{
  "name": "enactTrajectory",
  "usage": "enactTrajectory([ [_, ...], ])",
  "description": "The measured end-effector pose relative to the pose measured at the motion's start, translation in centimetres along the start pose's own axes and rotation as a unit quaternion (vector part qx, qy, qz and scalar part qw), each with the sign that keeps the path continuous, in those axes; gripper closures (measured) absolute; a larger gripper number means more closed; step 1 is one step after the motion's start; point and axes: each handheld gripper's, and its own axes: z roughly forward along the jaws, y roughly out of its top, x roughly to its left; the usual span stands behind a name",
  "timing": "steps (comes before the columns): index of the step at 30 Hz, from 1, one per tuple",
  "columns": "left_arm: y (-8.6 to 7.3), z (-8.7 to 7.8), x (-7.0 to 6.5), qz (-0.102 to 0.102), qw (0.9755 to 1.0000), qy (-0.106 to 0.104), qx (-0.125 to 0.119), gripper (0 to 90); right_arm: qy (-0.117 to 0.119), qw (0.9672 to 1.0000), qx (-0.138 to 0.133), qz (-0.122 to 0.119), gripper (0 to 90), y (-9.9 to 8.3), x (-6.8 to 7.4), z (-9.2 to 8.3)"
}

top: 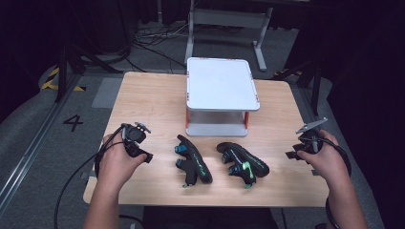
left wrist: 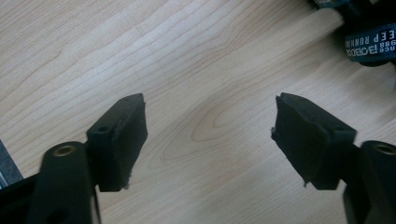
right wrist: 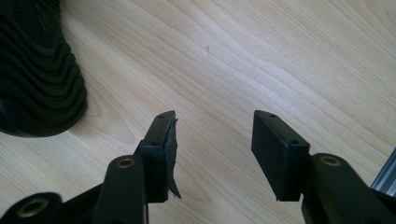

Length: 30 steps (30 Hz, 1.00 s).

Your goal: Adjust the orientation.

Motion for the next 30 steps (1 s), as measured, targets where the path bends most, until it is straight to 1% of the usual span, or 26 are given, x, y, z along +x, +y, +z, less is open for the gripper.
enactTrajectory([
  [2, 0.1, -0.2, 0.1, -0.003, 0.9999, -0.014, 0.005, 36.9, 0.001, 1.0, 0.001, 0.002, 51.1, -0.1, 0.0, 0.1],
  [3, 0.1, -0.3, 0.0, -0.005, 0.9997, -0.021, 0.006, 37.5, 0.002, 1.0, 0.001, 0.007, 51.0, -0.2, -0.1, 0.2],
  [5, 0.3, -0.7, -0.3, -0.001, 0.9995, -0.029, 0.008, 40.6, 0.002, 0.9999, -0.006, 0.012, 49.8, -0.3, -0.1, 0.3],
  [6, 0.3, -0.7, -0.3, -0.001, 0.9995, -0.029, 0.008, 40.6, 0.006, 0.9998, -0.011, 0.015, 49.0, -0.3, -0.1, 0.3],
  [7, 0.4, -0.8, -0.4, -0.003, 0.9995, -0.032, 0.001, 42.4, 0.01, 0.9997, -0.017, 0.017, 49.1, -0.2, -0.1, 0.3],
  [8, 0.4, -0.9, -0.5, -0.003, 0.9994, -0.036, -0.001, 42.4, 0.01, 0.9997, -0.017, 0.017, 49.1, -0.2, -0.1, 0.3],
  [9, 0.4, -0.9, -0.4, -0.005, 0.9993, -0.038, -0.004, 44.2, 0.013, 0.9995, -0.021, 0.02, 48.8, -0.2, -0.1, 0.3],
  [10, 0.4, -0.9, -0.4, -0.011, 0.9991, -0.04, -0.006, 44.3, 0.012, 0.9994, -0.025, 0.02, 47.9, -0.1, 0.0, 0.3],
  [12, 0.5, -1.0, -0.4, -0.009, 0.9994, -0.032, -0.005, 44.8, 0.013, 0.9992, -0.032, 0.018, 47.9, -0.1, 0.0, 0.3],
  [13, 0.5, -1.0, -0.5, -0.006, 0.9995, -0.03, -0.004, 44.8, 0.014, 0.9992, -0.031, 0.02, 48.0, -0.1, 0.1, 0.3],
  [15, 0.7, -1.2, -0.9, -0.002, 0.9994, -0.034, -0.005, 44.9, 0.016, 0.9991, -0.028, 0.028, 47.9, -0.1, 0.1, 0.3],
  [17, 0.8, -1.3, -1.1, 0.003, 0.9993, -0.037, -0.009, 45.1, 0.011, 0.9993, -0.027, 0.023, 47.4, -0.1, 0.1, 0.2],
  [19, 0.9, -1.3, -1.2, 0.002, 0.9991, -0.04, -0.012, 45.6, 0.012, 0.9994, -0.027, 0.021, 47.0, 0.0, 0.2, 0.3],
  [21, 1.1, -1.1, -1.0, -0.005, 0.9989, -0.044, -0.014, 46.1, 0.016, 0.9993, -0.027, 0.022, 47.1, 0.0, 0.3, 0.4],
  [23, 1.2, -1.1, -1.2, -0.006, 0.9992, -0.038, -0.012, 45.8, 0.015, 0.9993, -0.026, 0.021, 47.1, 0.0, 0.4, 0.4],
  [25, 1.4, -1.3, -2.1, 0.01, 0.9992, -0.036, -0.012, 45.2, 0.014, 0.9993, -0.027, 0.021, 47.1, 0.0, 0.4, 0.4],
  [26, 1.6, -1.5, -2.7, 0.025, 0.9987, -0.042, -0.013, 44.1, 0.014, 0.9993, -0.028, 0.021, 47.1, 0.1, 0.4, 0.3],
  [28, 2.0, -1.6, -4.0, 0.046, 0.996, -0.075, -0.019, 43.5, 0.014, 0.9993, -0.029, 0.022, 47.1, 0.1, 0.5, 0.3],
  [29, 2.2, -1.7, -5.0, 0.058, 0.9947, -0.082, -0.022, 43.5, 0.014, 0.9993, -0.028, 0.021, 47.1, 0.1, 0.5, 0.3],
  [30, 2.3, -1.7, -5.6, 0.067, 0.9938, -0.085, -0.023, 43.2, 0.016, 0.9993, -0.027, 0.022, 47.1, 0.1, 0.5, 0.4],
])
